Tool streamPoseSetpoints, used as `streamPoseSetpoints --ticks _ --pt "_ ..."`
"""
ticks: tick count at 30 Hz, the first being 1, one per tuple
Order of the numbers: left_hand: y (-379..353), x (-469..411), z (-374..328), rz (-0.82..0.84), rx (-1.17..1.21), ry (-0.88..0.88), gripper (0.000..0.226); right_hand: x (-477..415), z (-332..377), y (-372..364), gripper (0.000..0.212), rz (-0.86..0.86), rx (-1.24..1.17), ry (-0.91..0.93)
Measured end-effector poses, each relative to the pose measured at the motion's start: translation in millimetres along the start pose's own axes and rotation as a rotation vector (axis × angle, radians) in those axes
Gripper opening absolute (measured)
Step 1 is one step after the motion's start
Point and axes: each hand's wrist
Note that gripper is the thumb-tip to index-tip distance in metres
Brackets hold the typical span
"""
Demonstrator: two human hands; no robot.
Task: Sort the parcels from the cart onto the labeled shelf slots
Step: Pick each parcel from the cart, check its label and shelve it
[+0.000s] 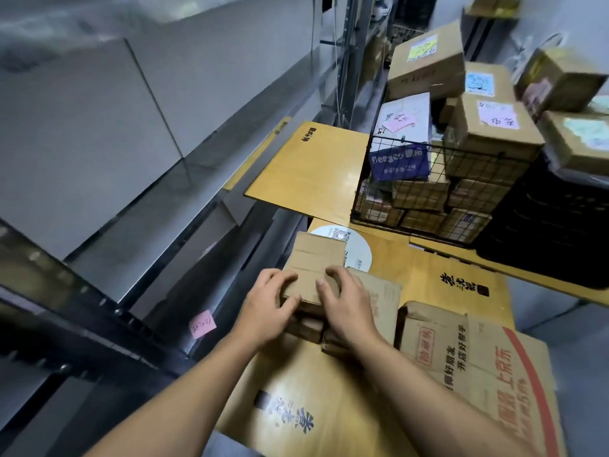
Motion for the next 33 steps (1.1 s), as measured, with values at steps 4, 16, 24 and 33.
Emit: streamPoseSetpoints --ticks 4,16,24,33 --pt "8 12 -29 -0.2 0.287 -0.003 0.036 2 6 18 0.021 -0.012 -0.216 0.015" --pt "6 35 -92 -0.365 0.612 0.121 0.037 17 -2 57 0.028 0.129 -0.437 0.238" --pt "-3 53 -119 -0.435 0.391 0.016 0.046 25 -1 76 0.061 0.311 -0.456 0.195" --pt "-2 64 -116 -0.473 0.353 0.124 0.041 30 -6 89 0.035 0.386 -0.712 0.139"
Point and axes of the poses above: each hand's wrist, its own x-axis away from the middle knuckle, its own y-axis out of the back of the hand, z = x × y, and after that the axes turned 6 degrees about -y, right-handed
